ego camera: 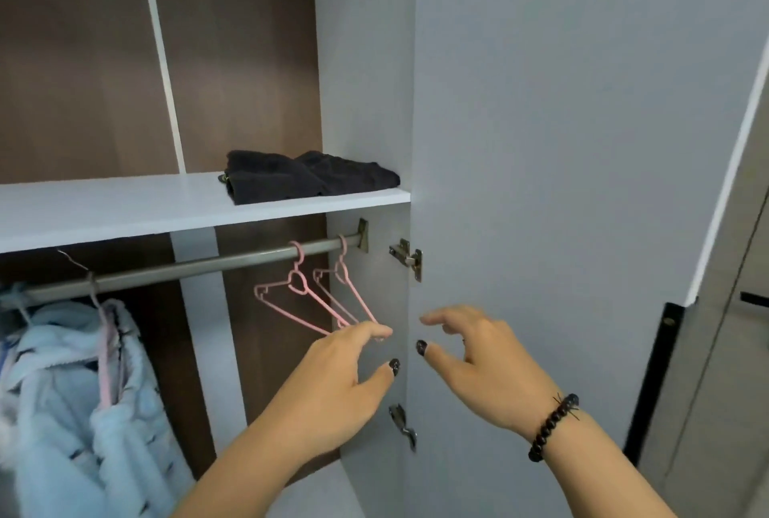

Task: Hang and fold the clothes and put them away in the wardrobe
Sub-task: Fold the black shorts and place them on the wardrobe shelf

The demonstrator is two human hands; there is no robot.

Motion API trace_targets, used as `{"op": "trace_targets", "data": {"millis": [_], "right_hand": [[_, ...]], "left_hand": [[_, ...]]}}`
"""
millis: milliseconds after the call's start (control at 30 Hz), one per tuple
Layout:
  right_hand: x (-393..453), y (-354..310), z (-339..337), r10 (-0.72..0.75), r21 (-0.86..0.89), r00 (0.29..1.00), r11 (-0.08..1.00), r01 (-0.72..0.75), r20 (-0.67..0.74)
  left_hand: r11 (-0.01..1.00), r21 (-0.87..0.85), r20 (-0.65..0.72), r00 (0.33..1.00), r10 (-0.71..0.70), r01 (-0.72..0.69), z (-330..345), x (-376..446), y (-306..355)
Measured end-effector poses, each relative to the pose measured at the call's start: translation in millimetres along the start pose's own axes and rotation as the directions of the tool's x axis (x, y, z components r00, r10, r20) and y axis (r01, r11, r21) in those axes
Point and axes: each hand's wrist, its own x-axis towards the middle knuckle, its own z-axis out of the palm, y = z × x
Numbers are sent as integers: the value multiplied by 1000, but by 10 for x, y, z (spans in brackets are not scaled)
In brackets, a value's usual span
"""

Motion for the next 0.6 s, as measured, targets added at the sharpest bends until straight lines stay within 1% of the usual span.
{"op": "trace_targets", "data": {"millis": [100, 333, 467, 533, 600], "right_hand": [[-439, 128, -97, -5, -14, 1000, 1000, 5, -16], [-1614, 622, -518, 24, -34, 1000, 999, -23, 11], [-2363, 976, -851, 102, -54, 992, 994, -98, 76], [-2735, 1166, -1005, 154, -76, 983, 986, -147, 101], [-3097, 1341, -1151, 209, -97, 972, 975, -199, 105]], "left_hand": [[999, -27, 16, 999, -35, 35, 247, -261, 208], [987, -113, 41, 993, -107, 111, 1019, -883, 927], [975, -197, 61, 994, -94, 104, 1523, -1275, 1475], [967, -236, 97, 992, -74, 96, 1791, -1455, 1744], [953, -278, 155, 985, -81, 122, 2038, -1640, 2017]]}}
